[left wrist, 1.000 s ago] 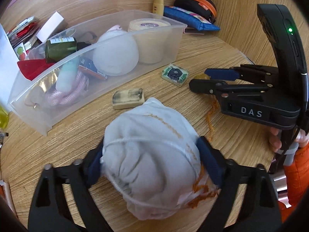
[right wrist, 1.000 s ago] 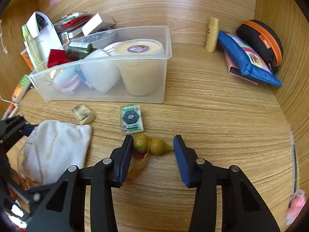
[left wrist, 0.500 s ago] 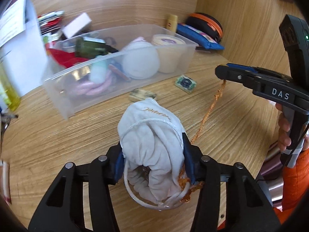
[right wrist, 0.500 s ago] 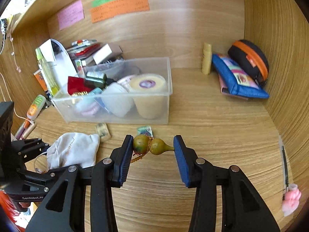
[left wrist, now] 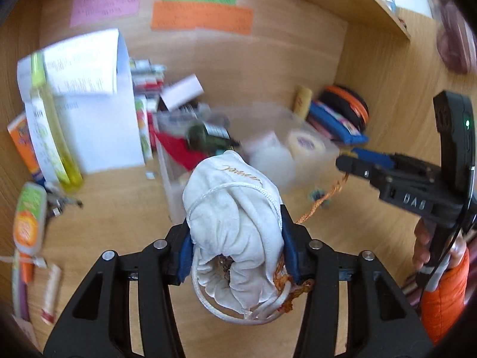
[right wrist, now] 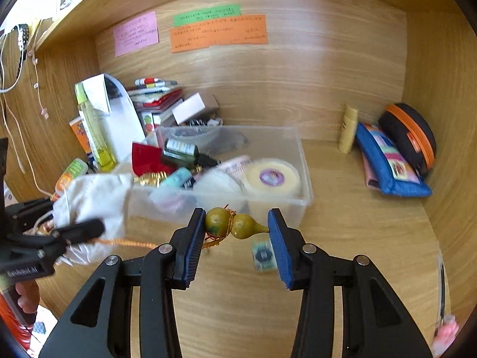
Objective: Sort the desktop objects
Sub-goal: 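Carry the white pouch and gourd charm into the clear box and release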
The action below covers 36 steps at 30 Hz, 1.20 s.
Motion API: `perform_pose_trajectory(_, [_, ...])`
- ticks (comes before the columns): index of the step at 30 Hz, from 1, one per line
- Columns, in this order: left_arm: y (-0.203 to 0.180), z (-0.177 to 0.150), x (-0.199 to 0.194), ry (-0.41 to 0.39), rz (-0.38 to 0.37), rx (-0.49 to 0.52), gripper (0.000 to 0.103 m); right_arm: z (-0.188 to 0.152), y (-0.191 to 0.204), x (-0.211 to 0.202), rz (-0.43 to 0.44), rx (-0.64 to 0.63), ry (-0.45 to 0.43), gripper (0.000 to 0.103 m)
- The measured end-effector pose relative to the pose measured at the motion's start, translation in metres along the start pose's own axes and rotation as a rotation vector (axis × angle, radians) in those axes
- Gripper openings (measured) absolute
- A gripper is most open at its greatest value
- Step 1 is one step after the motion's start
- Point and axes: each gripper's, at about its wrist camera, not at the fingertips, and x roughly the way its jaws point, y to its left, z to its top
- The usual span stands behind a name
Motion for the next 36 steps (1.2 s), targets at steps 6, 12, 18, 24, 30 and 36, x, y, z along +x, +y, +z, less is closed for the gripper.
perform_pose_trajectory(6, [0.014,0.039,0.011,-0.05,0.056,-0.029,0.049,0.035,-0.002,0.024,0.004,-0.026,-0.008,0.039])
perform_pose_trajectory(12, [0.021,0.067,0.036,-0.027,0.047,-0.07,0.049,0.067,-0.009,0.05,0.04,-0.057,0.006,0.039])
perform_pose_trajectory(18, [0.004,0.088,0.073,0.01,0.068,-0.037,0.049,0.087,-0.021,0.085,0.023,-0.091,0.038,0.039])
perform_pose_trajectory(24, [-0.011,0.097,0.116,0.075,0.03,-0.017,0.049,0.089,-0.032,0.127,0.019,-0.118,0.106,0.039])
perform_pose_trajectory(30, [-0.023,0.094,0.143,0.09,0.092,0.016,0.05,0.077,-0.034,0.132,0.021,-0.137,0.106,0.039])
perform_pose_trajectory(36, [-0.02,0.087,0.147,0.08,0.115,0.012,0.056,0.074,-0.044,0.135,0.023,-0.112,0.12,0.039])
